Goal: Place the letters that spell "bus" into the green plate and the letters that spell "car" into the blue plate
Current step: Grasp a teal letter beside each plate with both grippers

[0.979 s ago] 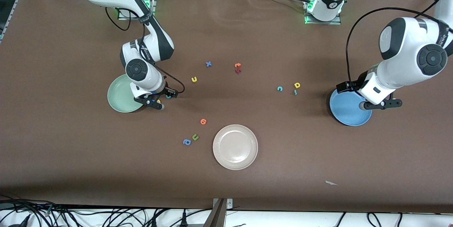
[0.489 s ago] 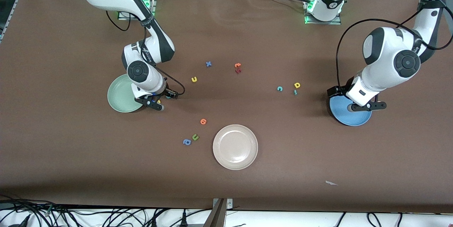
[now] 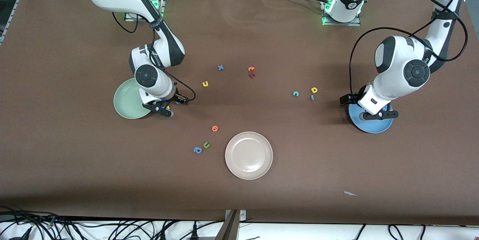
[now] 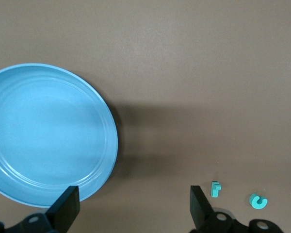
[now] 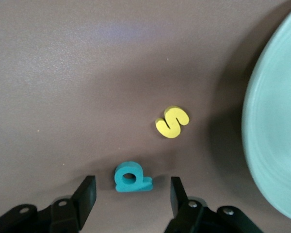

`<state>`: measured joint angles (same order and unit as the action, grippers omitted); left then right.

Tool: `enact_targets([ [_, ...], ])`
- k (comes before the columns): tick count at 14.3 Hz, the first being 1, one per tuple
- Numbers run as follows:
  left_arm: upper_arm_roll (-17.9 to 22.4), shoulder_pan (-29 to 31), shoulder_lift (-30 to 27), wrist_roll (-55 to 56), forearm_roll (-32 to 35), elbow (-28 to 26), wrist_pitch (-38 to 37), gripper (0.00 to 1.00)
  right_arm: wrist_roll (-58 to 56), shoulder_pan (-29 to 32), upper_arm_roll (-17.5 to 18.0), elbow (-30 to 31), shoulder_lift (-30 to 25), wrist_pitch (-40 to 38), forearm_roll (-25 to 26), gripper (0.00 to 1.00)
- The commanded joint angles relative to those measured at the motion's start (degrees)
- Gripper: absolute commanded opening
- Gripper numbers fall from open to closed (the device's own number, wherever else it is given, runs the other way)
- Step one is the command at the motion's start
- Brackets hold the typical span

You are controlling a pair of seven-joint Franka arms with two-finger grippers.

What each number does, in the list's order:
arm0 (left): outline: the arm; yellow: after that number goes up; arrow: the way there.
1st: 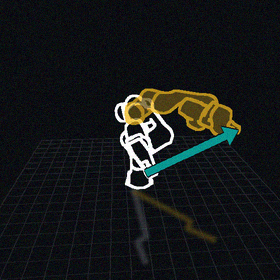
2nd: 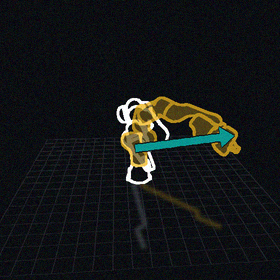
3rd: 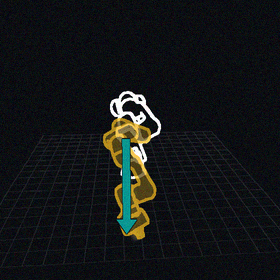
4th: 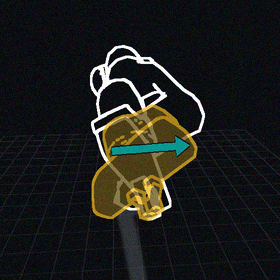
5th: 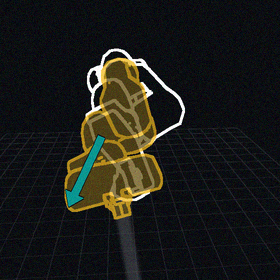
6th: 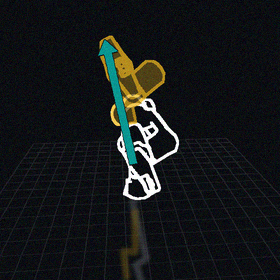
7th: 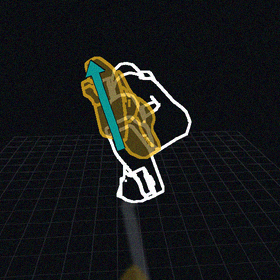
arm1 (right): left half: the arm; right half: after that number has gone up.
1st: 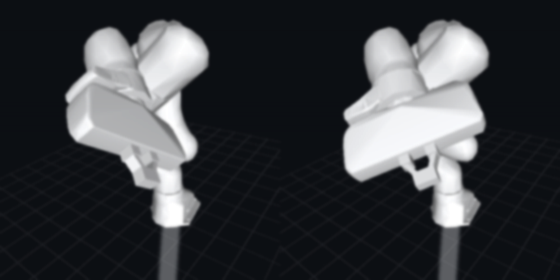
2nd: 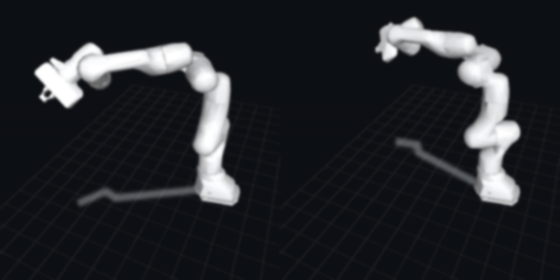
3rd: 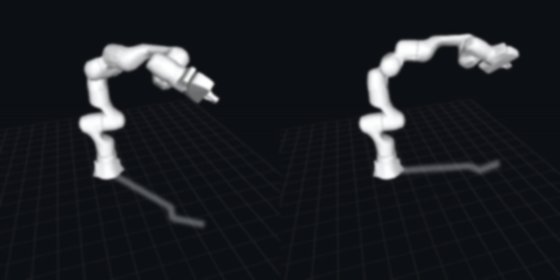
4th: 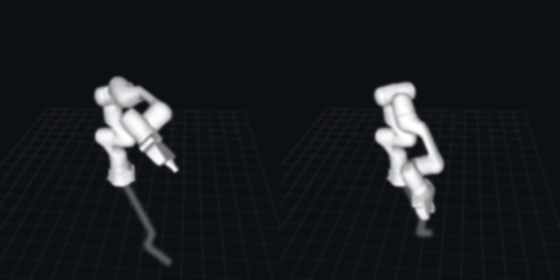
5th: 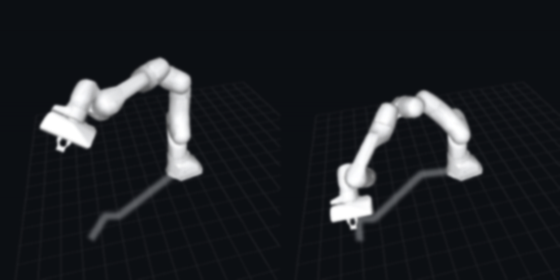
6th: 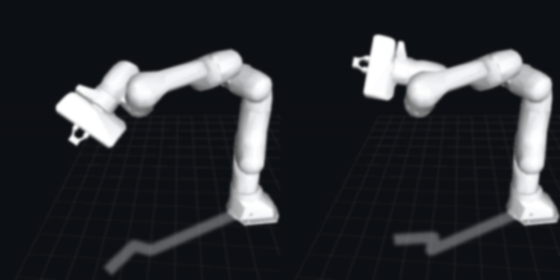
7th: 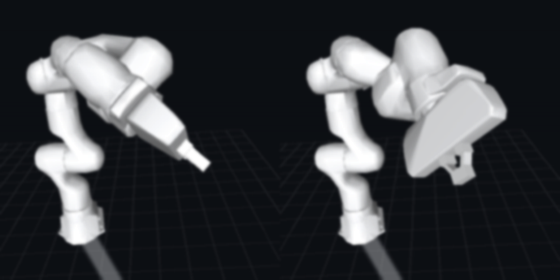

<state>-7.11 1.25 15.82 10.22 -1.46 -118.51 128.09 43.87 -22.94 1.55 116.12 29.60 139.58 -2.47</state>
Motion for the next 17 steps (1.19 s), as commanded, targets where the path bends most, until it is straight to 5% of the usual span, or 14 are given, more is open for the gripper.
enact_targets([
  [1,0.1,0.1,0.4,-1.2,-0.9,-0.1,0.6,1.0,0.9,-0.3,-0.1,0.7,0.6,2.0,0.2,0.7],
  [6,-0.1,0.0,1.5,2.4,-2.6,-2.9,6.7,1.0,0.9,-0.3,-0.1,0.8,0.6,2.4,0.2,0.69],
  [11,-0.9,-4.0,1.8,9.2,-4.4,-5.4,8.1,0.99,0.9,-0.3,-0.1,0.8,0.6,2.4,0.2,0.35],
  [17,-1.8,-8.8,4.3,18.0,-3.6,-7.9,15.8,0.99,0.7,-0.3,-0.1,0.4,0.3,1.8,0.2,0.32],
])
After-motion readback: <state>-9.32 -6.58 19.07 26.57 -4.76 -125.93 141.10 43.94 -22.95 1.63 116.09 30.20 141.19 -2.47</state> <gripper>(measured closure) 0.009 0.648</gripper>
